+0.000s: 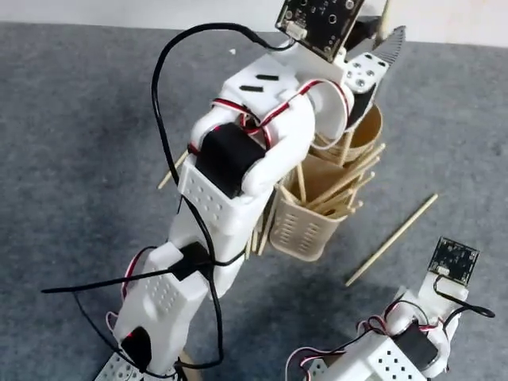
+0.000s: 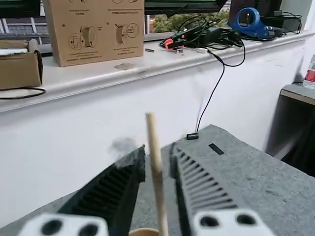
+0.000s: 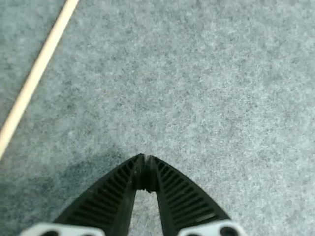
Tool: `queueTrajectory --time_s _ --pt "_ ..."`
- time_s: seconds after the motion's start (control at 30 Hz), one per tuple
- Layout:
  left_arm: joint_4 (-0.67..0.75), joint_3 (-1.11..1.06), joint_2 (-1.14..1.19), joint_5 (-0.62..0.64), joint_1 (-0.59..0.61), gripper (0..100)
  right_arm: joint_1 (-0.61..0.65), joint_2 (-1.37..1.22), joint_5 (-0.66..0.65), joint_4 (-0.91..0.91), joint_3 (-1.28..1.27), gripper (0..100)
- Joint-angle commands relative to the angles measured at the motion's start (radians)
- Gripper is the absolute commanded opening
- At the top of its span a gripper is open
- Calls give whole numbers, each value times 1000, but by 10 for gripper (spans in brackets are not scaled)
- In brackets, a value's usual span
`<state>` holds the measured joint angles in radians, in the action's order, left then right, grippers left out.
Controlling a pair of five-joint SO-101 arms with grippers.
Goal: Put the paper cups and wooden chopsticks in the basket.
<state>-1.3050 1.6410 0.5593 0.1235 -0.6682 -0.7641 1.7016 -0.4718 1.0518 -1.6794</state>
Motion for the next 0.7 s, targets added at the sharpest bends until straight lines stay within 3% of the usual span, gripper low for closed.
queueTrajectory --time_s 0.0,0.67 --pt "-5 22 -53 8 7 160 8 8 -8 4 -145 11" --pt "-146 22 -116 8 7 154 8 8 -8 4 -145 11"
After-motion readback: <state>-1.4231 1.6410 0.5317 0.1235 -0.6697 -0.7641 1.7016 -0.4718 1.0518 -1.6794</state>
